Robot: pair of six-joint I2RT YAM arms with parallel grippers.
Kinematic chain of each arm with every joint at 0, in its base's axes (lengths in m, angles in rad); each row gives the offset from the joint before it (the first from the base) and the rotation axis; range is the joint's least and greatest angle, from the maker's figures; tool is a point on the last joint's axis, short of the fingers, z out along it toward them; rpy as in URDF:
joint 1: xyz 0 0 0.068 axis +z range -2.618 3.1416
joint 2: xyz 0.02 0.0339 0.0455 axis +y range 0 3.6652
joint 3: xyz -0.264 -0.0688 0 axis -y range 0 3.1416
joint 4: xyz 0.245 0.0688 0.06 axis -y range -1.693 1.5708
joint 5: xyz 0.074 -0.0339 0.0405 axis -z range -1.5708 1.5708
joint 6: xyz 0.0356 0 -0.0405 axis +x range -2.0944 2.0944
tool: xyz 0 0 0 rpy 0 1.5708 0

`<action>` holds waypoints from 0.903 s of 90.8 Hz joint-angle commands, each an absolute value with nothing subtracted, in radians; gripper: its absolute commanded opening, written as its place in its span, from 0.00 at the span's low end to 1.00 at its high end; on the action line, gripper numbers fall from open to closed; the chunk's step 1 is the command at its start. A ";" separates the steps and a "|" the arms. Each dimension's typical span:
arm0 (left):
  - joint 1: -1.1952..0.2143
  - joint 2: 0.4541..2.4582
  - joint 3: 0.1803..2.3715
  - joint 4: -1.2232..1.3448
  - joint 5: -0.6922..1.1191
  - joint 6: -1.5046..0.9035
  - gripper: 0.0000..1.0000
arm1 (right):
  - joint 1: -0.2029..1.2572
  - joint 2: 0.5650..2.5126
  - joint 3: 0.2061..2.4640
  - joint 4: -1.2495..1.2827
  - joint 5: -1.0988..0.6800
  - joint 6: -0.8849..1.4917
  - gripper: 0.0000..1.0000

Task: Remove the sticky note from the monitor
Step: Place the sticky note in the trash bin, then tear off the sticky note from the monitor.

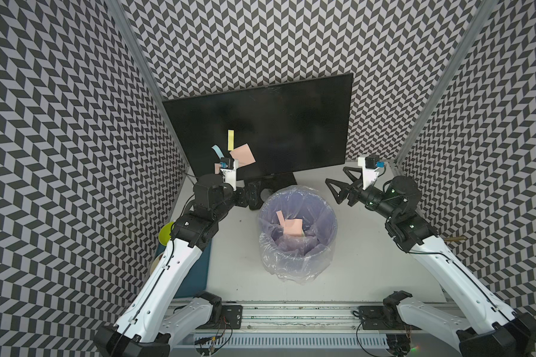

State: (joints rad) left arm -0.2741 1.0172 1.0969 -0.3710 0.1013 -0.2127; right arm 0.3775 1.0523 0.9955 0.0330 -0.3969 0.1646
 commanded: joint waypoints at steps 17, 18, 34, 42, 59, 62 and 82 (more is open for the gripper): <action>-0.012 1.046 0.892 0.125 0.471 -0.587 0.97 | 0.382 1.018 0.971 0.106 -0.408 0.179 0.99; -0.011 1.049 0.888 0.135 0.472 -0.593 0.97 | 0.383 1.018 0.971 0.106 -0.409 0.178 0.99; -0.006 1.118 0.855 0.271 0.453 -0.665 0.95 | 0.382 1.019 0.963 0.114 -0.414 0.181 0.99; -0.006 1.157 0.850 0.309 0.442 -0.687 0.94 | 0.382 1.022 0.960 0.120 -0.418 0.185 0.99; -0.019 1.225 0.849 0.375 0.435 -0.720 0.92 | 0.383 1.024 0.957 0.123 -0.421 0.184 0.99; -0.024 1.235 0.851 0.377 0.428 -0.722 0.93 | 0.382 1.025 0.957 0.122 -0.422 0.184 0.99; -0.039 1.300 0.871 0.417 0.408 -0.749 0.93 | 0.382 1.025 0.956 0.120 -0.419 0.182 0.99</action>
